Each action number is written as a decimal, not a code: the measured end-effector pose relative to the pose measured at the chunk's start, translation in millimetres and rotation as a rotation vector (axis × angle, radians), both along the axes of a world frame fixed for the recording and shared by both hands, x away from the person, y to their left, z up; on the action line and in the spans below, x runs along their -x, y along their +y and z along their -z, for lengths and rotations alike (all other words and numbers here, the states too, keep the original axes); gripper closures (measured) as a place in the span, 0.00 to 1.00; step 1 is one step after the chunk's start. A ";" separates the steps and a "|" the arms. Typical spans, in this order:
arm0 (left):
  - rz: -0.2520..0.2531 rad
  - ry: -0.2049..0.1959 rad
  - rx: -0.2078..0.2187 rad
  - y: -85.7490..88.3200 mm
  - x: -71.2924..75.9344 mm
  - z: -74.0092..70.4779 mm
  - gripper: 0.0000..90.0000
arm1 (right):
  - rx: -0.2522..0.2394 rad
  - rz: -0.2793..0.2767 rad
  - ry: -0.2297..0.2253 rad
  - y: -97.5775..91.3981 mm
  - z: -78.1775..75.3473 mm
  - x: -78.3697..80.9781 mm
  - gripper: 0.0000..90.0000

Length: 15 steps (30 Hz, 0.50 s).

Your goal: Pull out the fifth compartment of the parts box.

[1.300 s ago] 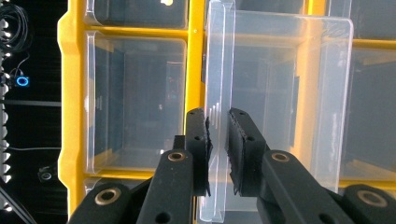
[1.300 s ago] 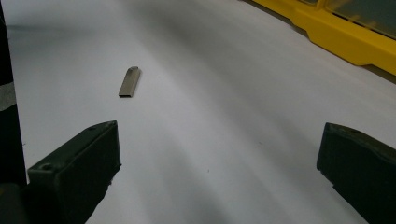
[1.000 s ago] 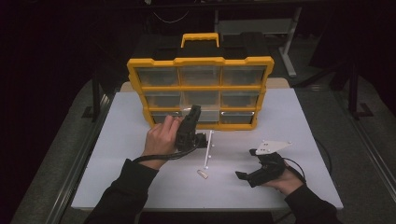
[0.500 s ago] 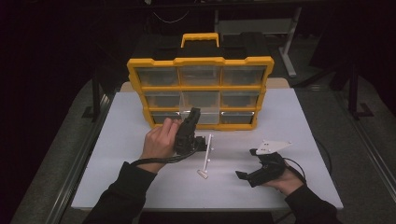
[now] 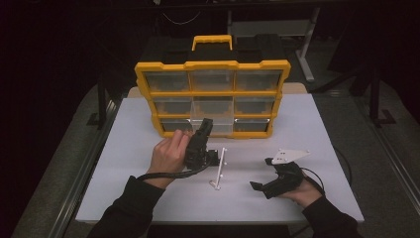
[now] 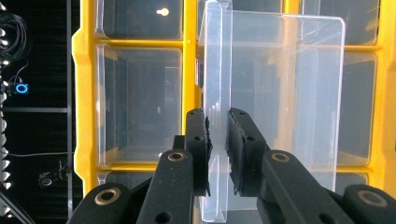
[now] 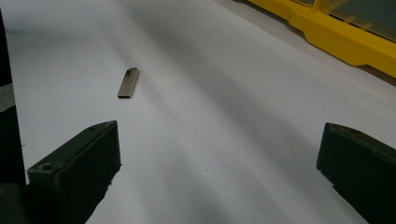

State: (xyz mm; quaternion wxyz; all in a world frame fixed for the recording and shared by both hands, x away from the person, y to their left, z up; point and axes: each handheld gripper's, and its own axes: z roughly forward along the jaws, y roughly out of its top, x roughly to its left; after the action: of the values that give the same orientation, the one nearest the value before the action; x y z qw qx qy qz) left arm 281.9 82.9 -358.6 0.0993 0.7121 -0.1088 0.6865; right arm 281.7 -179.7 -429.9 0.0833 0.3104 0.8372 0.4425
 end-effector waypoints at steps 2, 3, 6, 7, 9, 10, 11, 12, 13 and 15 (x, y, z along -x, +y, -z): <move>0.001 -0.001 -0.003 0.2 1.4 -0.2 0.88 | -0.001 0.000 0.000 -0.1 -0.1 0.0 0.00; 0.000 0.002 -0.003 0.3 2.1 -0.5 0.88 | -0.001 0.000 -0.001 -0.1 -0.1 0.0 0.00; 0.001 0.004 -0.001 0.5 3.5 -1.0 0.88 | 0.000 0.000 0.000 0.0 -0.1 0.1 0.00; 0.001 0.004 -0.002 0.5 4.1 -1.2 0.88 | -0.002 0.000 0.000 0.0 -0.1 0.2 0.00; 0.001 0.006 -0.005 0.3 5.4 -1.2 0.88 | -0.002 0.000 0.000 0.0 -0.2 0.3 0.00; 0.004 0.007 -0.002 0.3 5.6 -0.9 0.88 | -0.002 0.000 0.000 0.0 -0.2 0.3 0.00; 0.004 0.008 -0.002 0.4 5.8 -0.8 0.88 | -0.002 0.000 0.000 0.0 -0.3 0.3 0.00; 0.003 0.007 -0.006 0.6 6.1 -0.8 0.88 | -0.002 0.000 0.000 0.0 -0.3 0.3 0.00; 0.004 0.009 -0.006 0.9 6.5 -0.6 0.88 | -0.002 0.001 0.001 0.1 -0.2 0.2 0.00; 0.005 0.009 -0.008 1.2 7.0 0.0 0.88 | -0.002 0.000 0.001 0.4 -0.1 0.3 0.00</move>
State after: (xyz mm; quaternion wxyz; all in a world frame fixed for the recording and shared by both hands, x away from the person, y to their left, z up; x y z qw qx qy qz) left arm 274.9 84.2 -358.6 0.0988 0.7153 -0.1128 0.6825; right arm 281.4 -179.3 -429.8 0.0826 0.3108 0.8369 0.4429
